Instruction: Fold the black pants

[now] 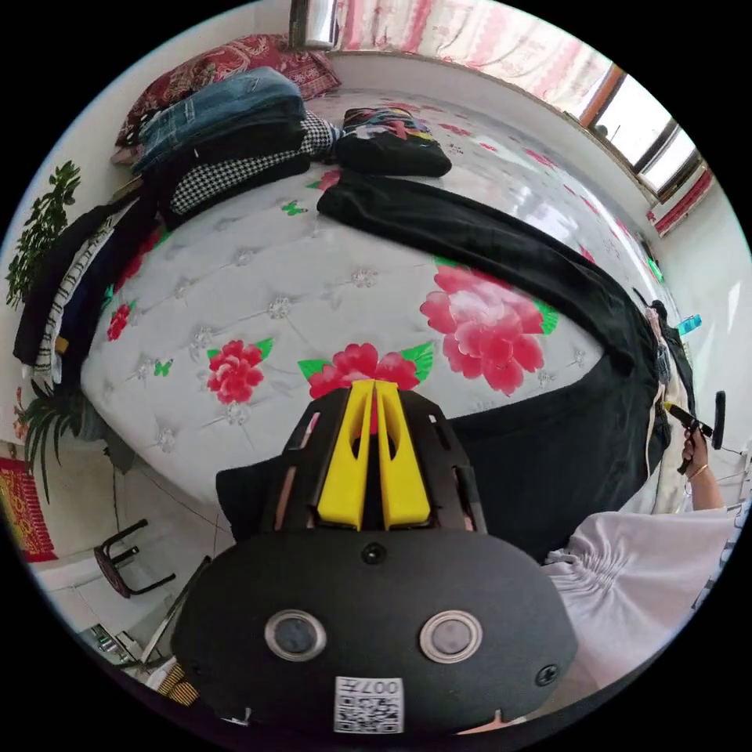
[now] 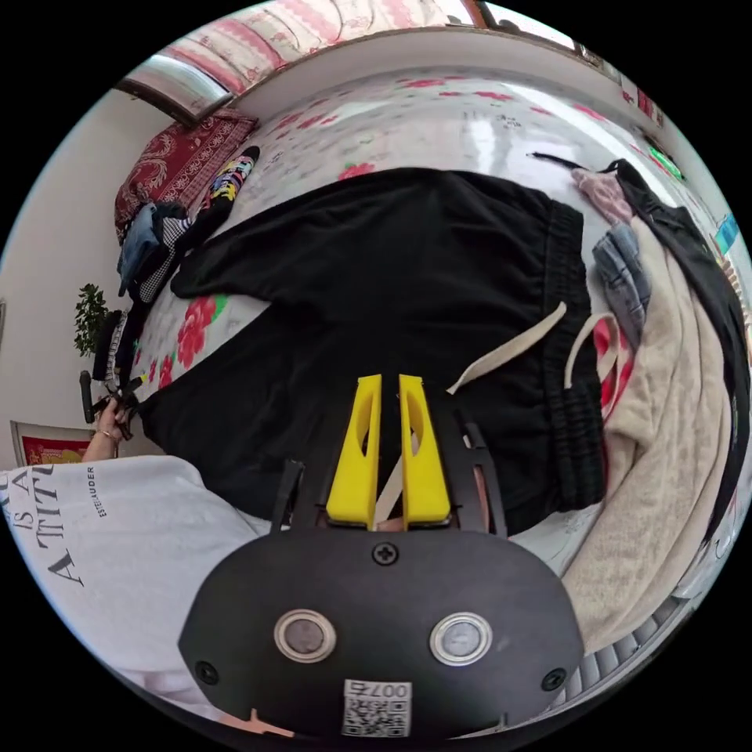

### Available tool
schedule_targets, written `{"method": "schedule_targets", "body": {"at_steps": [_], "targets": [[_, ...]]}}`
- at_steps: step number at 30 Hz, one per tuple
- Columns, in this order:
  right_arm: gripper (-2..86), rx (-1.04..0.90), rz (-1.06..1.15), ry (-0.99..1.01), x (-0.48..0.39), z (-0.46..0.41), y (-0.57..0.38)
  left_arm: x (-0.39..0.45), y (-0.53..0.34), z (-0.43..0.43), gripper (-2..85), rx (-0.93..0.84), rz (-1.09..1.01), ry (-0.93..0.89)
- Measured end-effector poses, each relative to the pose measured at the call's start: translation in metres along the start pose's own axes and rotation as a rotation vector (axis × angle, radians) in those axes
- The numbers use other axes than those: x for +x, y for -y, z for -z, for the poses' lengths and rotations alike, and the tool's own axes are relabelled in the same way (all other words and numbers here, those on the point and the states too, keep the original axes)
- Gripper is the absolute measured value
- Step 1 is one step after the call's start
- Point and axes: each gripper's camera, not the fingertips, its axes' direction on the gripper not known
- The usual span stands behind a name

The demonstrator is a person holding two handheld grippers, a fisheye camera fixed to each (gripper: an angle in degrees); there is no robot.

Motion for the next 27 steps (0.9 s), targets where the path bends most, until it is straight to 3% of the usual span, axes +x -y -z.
{"method": "schedule_targets", "body": {"at_steps": [3, 8, 14, 21, 27], "targets": [[6.0, 0.034, 0.06, -0.064, 0.0, 0.015, 0.056, 0.028, 0.064, 0.007, 4.3, 0.012, -0.141, 0.018], [8.4, -0.007, 0.154, -0.187, 0.001, 0.012, 0.155, 0.083, 0.178, -0.011, 7.5, -0.047, -0.38, 0.196], [11.5, -0.128, 0.188, -0.268, 0.02, -0.027, 0.25, 0.112, 0.262, -0.056, 9.3, -0.148, -0.471, 0.304], [12.7, -0.361, 0.185, -0.273, 0.043, -0.091, 0.295, 0.12, 0.287, -0.116, 10.3, -0.297, -0.476, 0.379], [9.1, -0.412, 0.21, -0.181, 0.044, -0.088, 0.311, 0.131, 0.286, -0.119, 1.1, -0.352, -0.501, 0.333]]}}
